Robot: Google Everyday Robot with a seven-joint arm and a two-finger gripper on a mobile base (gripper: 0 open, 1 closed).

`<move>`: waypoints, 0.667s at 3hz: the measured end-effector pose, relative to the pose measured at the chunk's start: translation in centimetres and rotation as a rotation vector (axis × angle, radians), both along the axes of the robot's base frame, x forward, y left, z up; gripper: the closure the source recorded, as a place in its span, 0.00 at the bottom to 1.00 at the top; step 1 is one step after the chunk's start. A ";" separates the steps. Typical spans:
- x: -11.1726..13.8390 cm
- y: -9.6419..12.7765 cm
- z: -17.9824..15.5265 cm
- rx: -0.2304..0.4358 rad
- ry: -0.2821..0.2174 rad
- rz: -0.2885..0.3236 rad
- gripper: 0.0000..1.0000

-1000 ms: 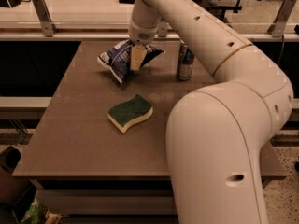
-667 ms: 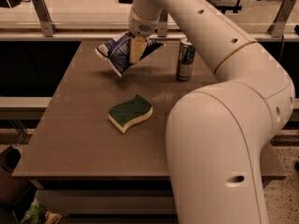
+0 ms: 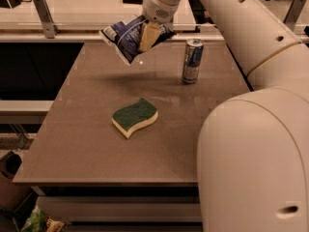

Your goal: Pick blue chip bag

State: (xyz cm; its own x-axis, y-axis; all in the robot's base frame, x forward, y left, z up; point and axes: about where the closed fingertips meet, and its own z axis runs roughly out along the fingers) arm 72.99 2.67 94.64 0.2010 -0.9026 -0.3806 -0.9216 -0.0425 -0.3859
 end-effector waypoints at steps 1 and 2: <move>-0.7 -0.8 1.9 0.044 -0.028 0.006 1.00; -1.0 -1.5 3.2 0.082 -0.048 0.017 1.00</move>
Offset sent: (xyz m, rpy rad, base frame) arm -0.0168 -0.0281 0.0550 0.1322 -0.0818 0.0267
